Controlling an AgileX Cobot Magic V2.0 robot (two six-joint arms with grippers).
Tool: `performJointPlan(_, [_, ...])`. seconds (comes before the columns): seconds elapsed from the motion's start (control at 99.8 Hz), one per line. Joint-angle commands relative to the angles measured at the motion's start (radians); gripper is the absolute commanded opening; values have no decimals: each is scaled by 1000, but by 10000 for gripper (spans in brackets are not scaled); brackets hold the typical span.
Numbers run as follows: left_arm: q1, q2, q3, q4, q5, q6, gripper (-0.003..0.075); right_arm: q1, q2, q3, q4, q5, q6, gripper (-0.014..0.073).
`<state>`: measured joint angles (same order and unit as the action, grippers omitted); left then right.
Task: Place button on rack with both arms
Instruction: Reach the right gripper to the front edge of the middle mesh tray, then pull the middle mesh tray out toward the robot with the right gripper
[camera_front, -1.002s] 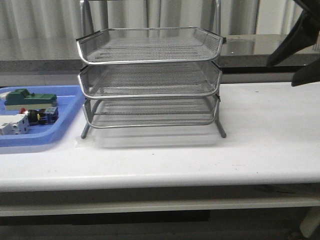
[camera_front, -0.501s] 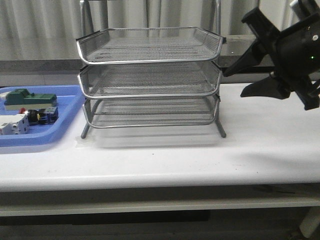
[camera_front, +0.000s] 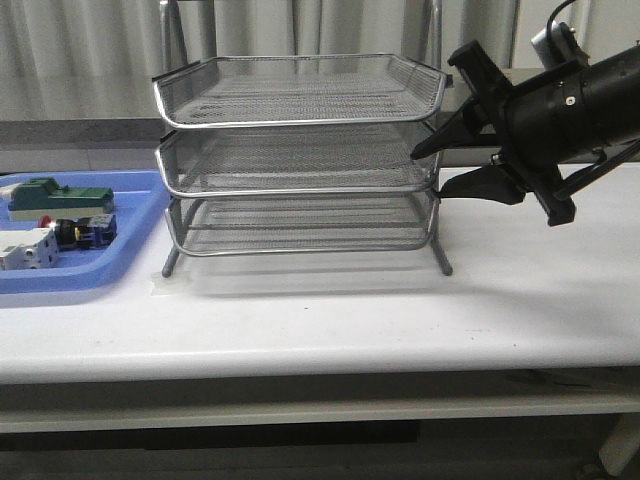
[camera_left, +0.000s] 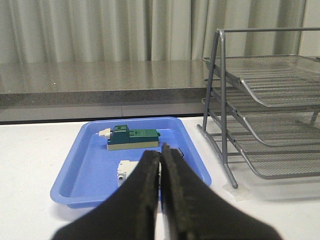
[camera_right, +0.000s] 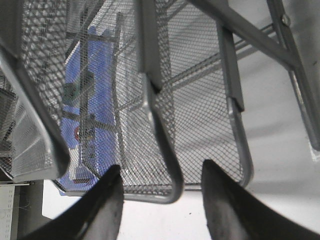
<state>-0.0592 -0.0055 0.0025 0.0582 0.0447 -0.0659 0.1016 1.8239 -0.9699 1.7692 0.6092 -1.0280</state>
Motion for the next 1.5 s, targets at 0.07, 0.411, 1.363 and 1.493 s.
performJointPlan(0.07, [3, -30, 45, 1, -72, -9, 4, 0, -5, -61, 39, 82, -17, 381])
performJointPlan(0.411, [3, -30, 45, 1, -72, -9, 4, 0, 58, -98, 55, 128, -17, 381])
performJointPlan(1.363, [3, -30, 45, 1, -72, -9, 4, 0, 62, -28, -33, 181, -40, -50])
performJointPlan(1.493, [3, -30, 45, 1, -72, -9, 4, 0, 24, 52, -33, 180, -75, -50])
